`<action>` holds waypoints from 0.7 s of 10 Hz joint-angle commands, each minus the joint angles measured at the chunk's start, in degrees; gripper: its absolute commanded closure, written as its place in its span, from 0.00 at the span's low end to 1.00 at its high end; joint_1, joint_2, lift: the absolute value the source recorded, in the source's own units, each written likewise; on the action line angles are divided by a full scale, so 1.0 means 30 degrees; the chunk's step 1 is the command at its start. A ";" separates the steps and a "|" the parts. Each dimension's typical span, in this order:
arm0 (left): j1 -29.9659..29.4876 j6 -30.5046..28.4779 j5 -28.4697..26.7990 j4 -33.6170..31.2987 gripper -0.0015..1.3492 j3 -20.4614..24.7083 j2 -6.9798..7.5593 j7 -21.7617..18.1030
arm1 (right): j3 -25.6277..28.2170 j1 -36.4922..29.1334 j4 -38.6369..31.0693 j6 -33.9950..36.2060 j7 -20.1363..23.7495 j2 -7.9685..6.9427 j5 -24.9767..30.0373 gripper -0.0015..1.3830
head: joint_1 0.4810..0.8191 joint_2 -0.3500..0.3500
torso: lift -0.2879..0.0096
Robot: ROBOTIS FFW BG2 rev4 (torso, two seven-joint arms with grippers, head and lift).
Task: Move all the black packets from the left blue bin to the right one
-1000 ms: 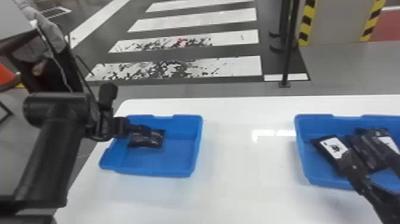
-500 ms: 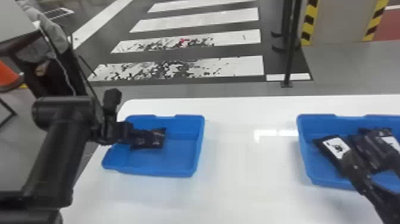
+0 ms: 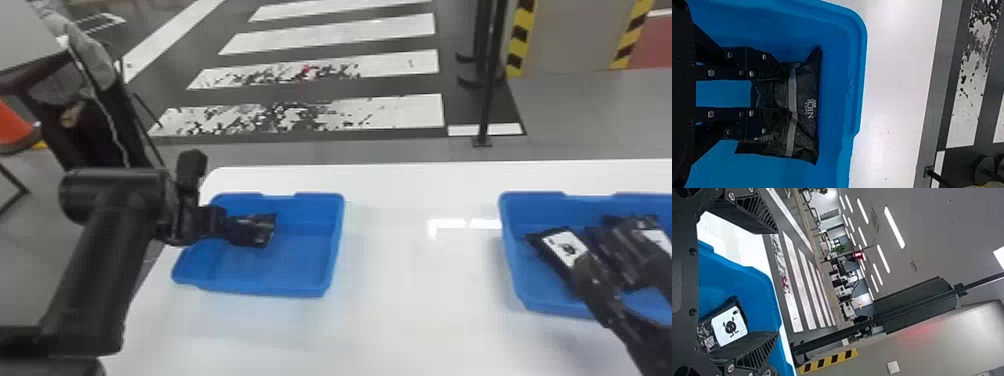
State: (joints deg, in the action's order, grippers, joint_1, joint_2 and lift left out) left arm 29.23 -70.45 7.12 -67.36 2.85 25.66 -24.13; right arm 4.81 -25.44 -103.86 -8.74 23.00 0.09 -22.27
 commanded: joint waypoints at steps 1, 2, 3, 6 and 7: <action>-0.0507 0.0564 0.0292 -0.0165 0.89 0.0002 0.0000 -0.0511 | 0.0035 -0.0002 0.0003 0.0005 0.0038 -0.0046 -0.0116 0.08 | 0.63 0.85 | 0.50; -0.1304 0.0704 0.0939 -0.1243 0.89 0.0078 0.0000 -0.0833 | 0.0073 -0.0049 -0.0044 0.0099 0.0038 -0.0046 -0.0116 0.08 | 0.63 0.84 | 0.50; -0.2570 0.0564 0.1472 -0.3118 0.89 0.0421 0.0000 -0.0980 | 0.0073 -0.0049 -0.0091 0.0099 0.0067 -0.0046 -0.0116 0.08 | 0.63 0.82 | 0.50; -0.6273 -0.0280 0.1891 -0.9446 0.89 0.1487 -0.0117 -0.2093 | 0.0073 -0.0189 -0.0607 0.0333 0.0155 -0.0046 -0.0002 0.09 | 0.63 0.77 | 0.50; -0.7492 -0.0468 0.2272 -1.1508 0.89 0.1639 -0.0322 -0.2152 | 0.0073 -0.0330 -0.1029 0.0755 0.0272 -0.0046 -0.0002 0.09 | 0.63 0.76 | 0.50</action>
State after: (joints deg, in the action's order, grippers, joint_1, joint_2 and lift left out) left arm 8.94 -71.48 13.30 -98.06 7.50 25.03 -30.61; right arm 5.03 -26.25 -106.25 -7.16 23.79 0.09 -22.27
